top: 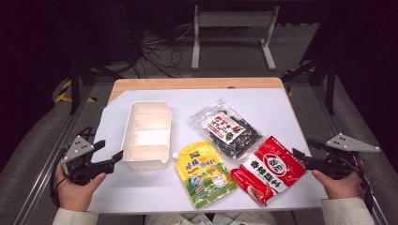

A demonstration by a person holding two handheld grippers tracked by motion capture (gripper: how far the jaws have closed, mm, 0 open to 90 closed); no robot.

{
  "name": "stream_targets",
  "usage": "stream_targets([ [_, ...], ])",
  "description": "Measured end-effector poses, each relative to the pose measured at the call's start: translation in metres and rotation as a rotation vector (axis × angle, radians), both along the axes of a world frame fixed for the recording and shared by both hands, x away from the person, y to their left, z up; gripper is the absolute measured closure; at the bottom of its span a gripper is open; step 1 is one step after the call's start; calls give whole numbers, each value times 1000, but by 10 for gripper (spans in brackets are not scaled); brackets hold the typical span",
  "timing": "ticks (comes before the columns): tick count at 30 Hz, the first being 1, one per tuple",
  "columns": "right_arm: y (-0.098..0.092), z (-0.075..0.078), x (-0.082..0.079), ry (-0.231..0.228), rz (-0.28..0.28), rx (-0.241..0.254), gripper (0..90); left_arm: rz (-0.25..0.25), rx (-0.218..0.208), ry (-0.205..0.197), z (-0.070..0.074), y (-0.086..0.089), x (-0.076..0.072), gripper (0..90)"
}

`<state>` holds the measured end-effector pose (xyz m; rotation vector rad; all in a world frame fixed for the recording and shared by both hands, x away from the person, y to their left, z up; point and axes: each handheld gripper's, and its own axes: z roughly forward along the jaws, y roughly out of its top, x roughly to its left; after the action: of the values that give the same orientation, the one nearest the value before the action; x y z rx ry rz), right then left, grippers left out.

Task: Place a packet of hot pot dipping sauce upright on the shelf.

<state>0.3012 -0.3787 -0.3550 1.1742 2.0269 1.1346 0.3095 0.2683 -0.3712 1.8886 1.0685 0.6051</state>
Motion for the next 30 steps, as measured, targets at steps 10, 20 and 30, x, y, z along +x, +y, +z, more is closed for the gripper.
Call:
stream_targets([
  [10, -6, 0, 0, 30, -12, 20, 240, -43, -7, 41, -7, -9, -3, 162],
  [20, -8, -8, 7, 92, -28, 2, 173, -77, 16, 50, -4, -18, -7, 126],
  [30, -6, -31, 18, 189, -42, -36, 148, -74, 10, 57, -4, -15, -7, 118],
])
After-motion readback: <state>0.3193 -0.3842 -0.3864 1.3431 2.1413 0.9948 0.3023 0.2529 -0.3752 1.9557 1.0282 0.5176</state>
